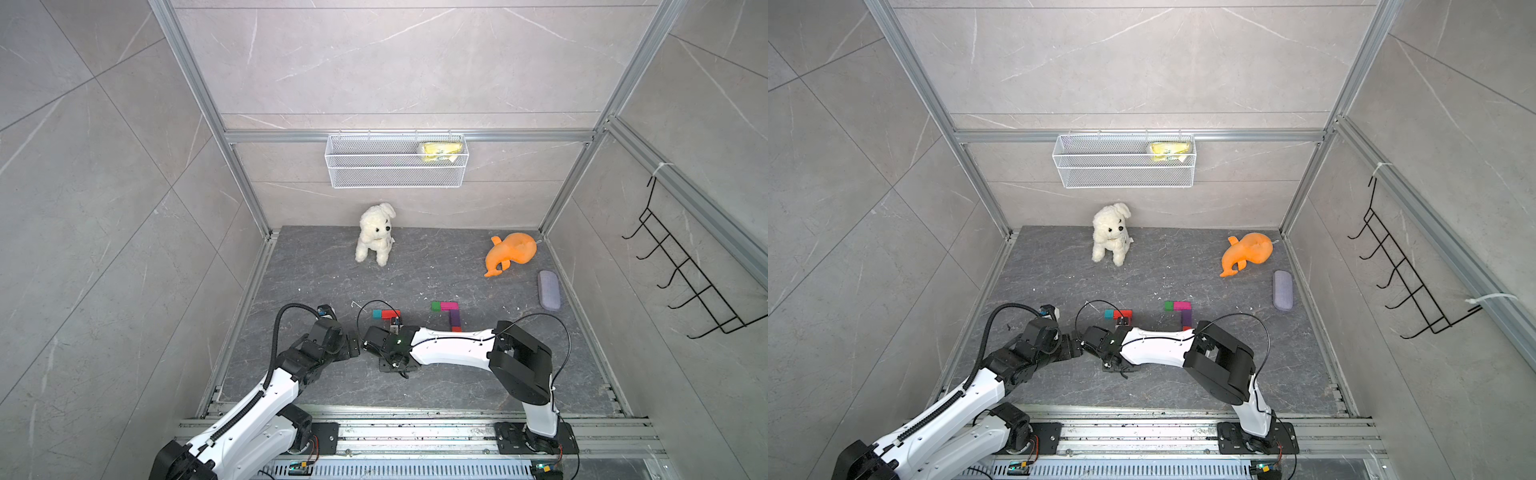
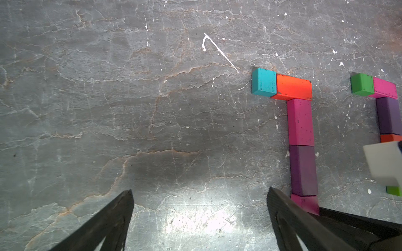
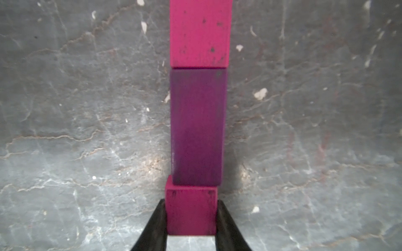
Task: Assemble the number 7 with building blocks
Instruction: Assemble the building block at the center of the board.
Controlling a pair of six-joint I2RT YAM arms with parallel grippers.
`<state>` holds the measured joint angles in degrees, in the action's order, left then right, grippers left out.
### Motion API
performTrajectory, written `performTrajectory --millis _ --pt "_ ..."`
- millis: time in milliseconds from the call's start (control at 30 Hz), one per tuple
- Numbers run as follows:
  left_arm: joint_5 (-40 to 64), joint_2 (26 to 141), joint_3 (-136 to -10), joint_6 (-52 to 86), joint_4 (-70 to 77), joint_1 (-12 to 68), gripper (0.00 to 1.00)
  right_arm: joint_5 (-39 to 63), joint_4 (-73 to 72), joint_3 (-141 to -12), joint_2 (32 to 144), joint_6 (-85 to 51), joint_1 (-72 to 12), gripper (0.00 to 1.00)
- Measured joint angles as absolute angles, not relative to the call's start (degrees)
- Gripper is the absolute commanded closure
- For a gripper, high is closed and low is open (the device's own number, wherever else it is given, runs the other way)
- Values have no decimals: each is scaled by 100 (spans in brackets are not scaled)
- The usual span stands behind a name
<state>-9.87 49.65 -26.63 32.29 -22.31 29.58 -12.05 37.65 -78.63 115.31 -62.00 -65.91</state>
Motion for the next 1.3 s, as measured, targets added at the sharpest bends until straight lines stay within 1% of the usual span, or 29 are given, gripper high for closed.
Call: performTrajectory --millis 100,267,467,900,1300 --pt "-987 4965 -2663 3229 -2231 2958 0 -1203 3763 -7865 11531 -6215 -6587 61" --pt "-985 4965 -2663 3229 -2231 2958 0 -1197 3686 -7865 11531 -6270 -6587 51" --pt "-985 4963 -2650 3229 -2233 2958 0 -1227 3640 -7883 11531 -6311 -6611 44" --pt "-987 4904 -2611 3234 -2246 2958 0 -1387 3830 -7887 11533 -6300 -6613 44" --pt "-989 4890 -2565 3234 -2252 2958 0 -1393 3983 -8145 11699 -6082 -6532 45"
